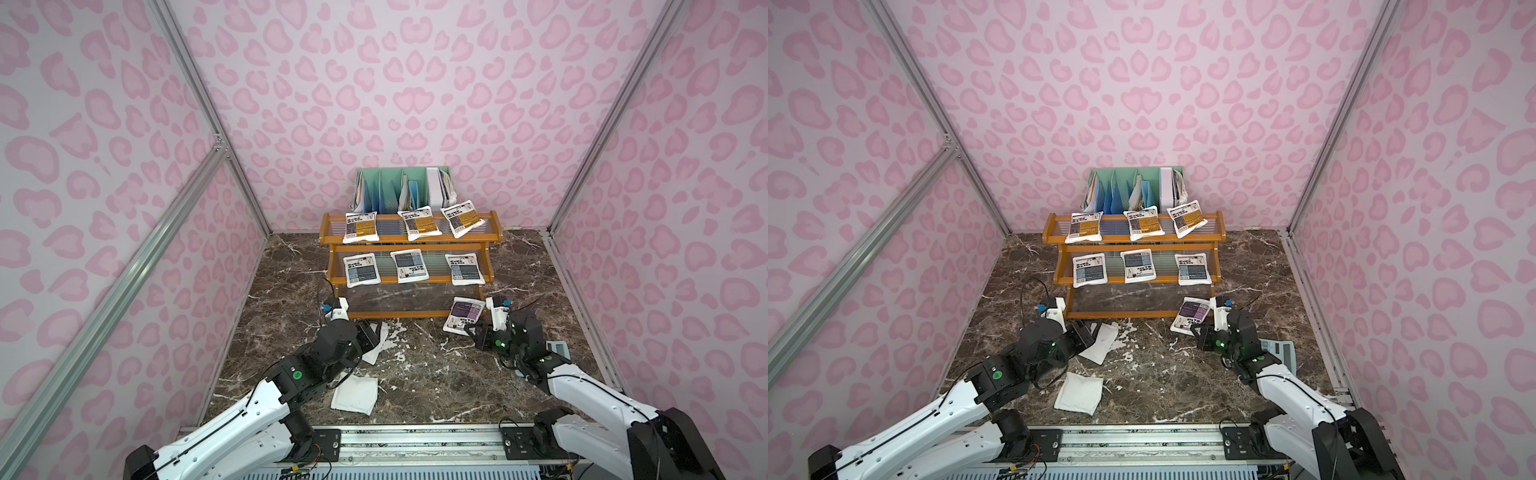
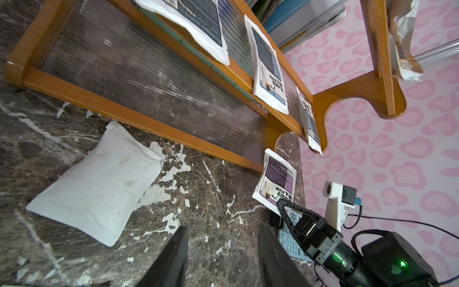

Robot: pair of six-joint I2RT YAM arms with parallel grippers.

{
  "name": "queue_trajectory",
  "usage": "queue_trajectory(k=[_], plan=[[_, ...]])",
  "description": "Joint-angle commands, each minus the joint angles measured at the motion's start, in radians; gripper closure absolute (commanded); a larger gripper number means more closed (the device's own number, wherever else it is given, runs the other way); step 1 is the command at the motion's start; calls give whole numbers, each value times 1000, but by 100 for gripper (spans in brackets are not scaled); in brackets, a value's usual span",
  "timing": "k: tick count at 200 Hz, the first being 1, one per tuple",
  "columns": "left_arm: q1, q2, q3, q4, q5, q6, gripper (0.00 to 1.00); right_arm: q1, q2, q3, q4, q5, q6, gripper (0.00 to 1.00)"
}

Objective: Place the bagged coffee beans on the shelf by color
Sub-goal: Place the bagged coffee beans on the shelf.

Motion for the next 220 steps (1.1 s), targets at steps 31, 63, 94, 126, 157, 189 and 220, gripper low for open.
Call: queue_trajectory(k=[31, 63, 94, 126, 157, 189, 220], plan=[[1, 18, 4, 45, 5, 9, 52, -64, 68, -103, 437, -82, 214, 100], [1, 33, 8, 54, 12, 6, 52, -84, 171, -103, 569, -116, 262, 100], [0, 39, 17, 49, 11, 8, 52, -103, 283, -56, 635, -156, 266, 100], [1, 47, 34, 35, 12, 15, 52, -124, 451, -5, 775, -232, 318, 100], [2, 44, 47, 17, 10, 15, 52, -144, 593, 10, 958, -268, 430, 99], [1, 36, 48, 0, 2, 13, 52, -149, 656, 26, 1006, -277, 458, 98], [1, 29, 42, -5, -5, 7, 52, -156, 693, 65, 963, -283, 450, 97]])
